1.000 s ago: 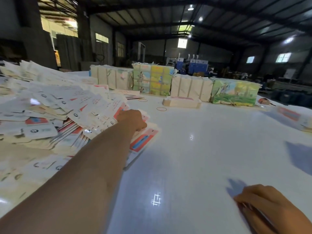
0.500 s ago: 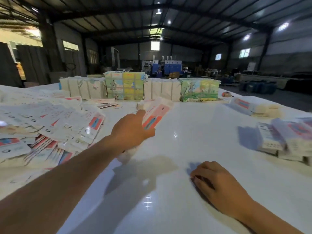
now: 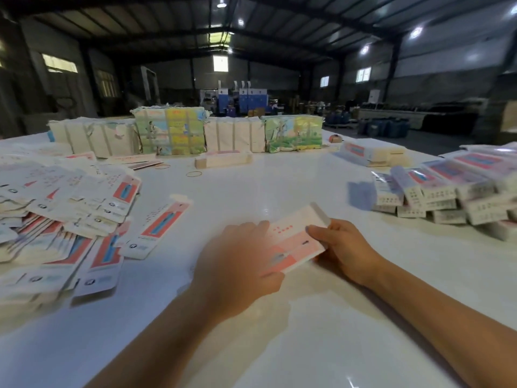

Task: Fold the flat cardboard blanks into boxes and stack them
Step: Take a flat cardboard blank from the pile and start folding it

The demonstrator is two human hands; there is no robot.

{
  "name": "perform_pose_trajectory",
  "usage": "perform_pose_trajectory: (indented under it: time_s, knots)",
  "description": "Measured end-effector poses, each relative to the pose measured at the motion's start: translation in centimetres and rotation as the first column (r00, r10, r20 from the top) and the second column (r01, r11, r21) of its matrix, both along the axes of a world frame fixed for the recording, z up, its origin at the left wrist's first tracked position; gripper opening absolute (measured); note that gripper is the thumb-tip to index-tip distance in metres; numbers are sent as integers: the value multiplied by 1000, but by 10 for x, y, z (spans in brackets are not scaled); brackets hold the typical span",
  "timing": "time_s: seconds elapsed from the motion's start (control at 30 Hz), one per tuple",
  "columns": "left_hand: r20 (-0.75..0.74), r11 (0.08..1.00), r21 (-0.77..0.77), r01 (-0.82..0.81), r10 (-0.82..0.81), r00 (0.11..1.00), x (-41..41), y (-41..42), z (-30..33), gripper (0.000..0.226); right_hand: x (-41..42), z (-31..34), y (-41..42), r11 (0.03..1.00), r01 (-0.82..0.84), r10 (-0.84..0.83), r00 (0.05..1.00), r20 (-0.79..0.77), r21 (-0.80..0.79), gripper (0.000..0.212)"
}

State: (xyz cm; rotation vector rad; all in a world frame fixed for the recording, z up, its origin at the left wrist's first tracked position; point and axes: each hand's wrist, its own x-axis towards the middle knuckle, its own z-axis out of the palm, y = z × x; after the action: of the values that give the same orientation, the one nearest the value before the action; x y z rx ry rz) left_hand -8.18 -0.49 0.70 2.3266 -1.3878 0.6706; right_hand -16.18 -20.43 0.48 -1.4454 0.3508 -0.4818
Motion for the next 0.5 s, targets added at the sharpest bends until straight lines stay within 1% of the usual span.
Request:
perform_pose_trajectory:
  time_s: [0.07, 0.13, 0.2, 0.3, 0.37, 0.43, 0.5]
  knots:
    - [-10, 999, 16, -35, 36, 999, 1, -4, -2, 95, -1, 0, 5, 998, -54, 54, 999, -3, -11, 16]
    - [-8, 992, 94, -81, 82, 997, 4, -6, -5, 101, -1, -1, 8, 996, -85, 85, 996, -15, -21, 17]
    - [-77, 982, 155, -111, 124, 989, 7, -7, -5, 101, -1, 0, 9, 995, -99, 99, 995, -20, -21, 16]
    - [-166, 978, 183, -103, 134, 977, 9, -10, -4, 96, -1, 0, 8, 993, -109, 109, 994, -10, -33, 19]
    - [-176, 983, 160, -95, 123, 977, 10, -11, -2, 90, -1, -1, 9, 991, -124, 124, 992, -1, -47, 23]
    - [-177, 993, 78, -93, 106, 979, 12, -10, 1, 82, -2, 1, 10, 989, -135, 137, 990, 33, -54, 31]
    - [-214, 996, 16, -91, 92, 973, 15, -7, 5, 75, -3, 2, 10, 995, -87, 91, 993, 76, -51, 31]
